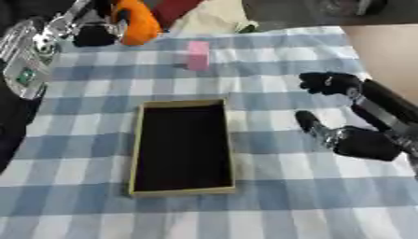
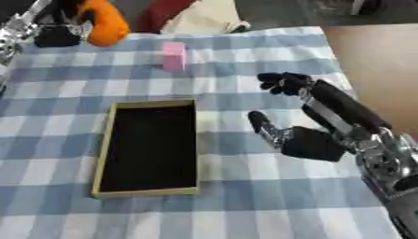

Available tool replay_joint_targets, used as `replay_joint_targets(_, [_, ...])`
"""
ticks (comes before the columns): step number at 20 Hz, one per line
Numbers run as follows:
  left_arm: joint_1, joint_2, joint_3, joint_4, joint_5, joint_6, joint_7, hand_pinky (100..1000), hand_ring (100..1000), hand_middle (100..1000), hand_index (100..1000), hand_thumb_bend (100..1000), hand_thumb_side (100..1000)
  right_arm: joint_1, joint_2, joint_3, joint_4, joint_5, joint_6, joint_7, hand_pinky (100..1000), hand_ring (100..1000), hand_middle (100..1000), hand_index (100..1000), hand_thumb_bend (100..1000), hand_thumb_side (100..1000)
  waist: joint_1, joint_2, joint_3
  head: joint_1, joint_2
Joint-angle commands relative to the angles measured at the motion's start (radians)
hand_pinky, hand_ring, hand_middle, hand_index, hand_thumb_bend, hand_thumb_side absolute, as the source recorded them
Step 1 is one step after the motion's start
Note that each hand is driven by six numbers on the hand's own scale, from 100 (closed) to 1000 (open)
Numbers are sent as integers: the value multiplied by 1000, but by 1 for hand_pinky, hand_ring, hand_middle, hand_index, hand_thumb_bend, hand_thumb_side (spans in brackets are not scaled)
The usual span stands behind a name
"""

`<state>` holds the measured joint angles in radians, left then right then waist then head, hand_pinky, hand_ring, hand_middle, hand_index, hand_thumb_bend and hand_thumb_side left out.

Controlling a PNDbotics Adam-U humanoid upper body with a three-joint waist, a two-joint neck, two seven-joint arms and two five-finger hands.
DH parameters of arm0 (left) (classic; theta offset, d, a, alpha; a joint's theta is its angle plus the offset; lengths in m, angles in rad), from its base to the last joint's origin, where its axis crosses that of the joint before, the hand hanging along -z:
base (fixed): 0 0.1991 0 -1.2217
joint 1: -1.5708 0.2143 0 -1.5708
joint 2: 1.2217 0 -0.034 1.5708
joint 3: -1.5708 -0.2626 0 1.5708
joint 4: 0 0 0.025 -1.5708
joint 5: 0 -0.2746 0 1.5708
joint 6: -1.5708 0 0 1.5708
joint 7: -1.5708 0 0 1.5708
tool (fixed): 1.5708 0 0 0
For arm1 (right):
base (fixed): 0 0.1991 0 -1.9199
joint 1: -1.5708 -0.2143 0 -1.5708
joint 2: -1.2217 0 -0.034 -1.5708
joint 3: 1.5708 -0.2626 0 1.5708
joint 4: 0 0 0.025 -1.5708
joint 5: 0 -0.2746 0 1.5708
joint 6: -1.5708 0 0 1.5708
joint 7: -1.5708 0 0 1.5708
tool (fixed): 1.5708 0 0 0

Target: Pick up objects on the table and place them in the box.

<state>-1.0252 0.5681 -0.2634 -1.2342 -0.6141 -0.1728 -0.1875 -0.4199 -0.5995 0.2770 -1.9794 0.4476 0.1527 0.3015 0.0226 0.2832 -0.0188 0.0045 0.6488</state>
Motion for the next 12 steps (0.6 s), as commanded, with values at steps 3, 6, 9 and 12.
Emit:
replay_joint_targets(3, [22,82,-86,-170,95,-1,-97,655,526,456,615,100,438,-5,-26,-11,-17,2,-3,-3,858,840,825,964,219,795,2,-26,4,-9,-10])
replay_joint_targets(6, [48,100,-130,-211,140,13,-156,654,528,461,618,100,445,-4,-26,-10,-17,0,-4,-1,857,839,824,964,218,796,3,-26,5,-12,-12])
replay_joint_targets(9, [72,103,-175,-223,151,13,-207,658,537,470,627,100,457,-3,-26,-7,-18,-2,-4,2,857,839,822,963,217,796,2,-24,5,-13,-15])
replay_joint_targets(12, [88,98,-208,-219,161,4,-248,663,549,481,637,100,464,-4,-26,-4,-18,-5,-5,6,857,838,822,963,217,798,1,-23,5,-15,-15])
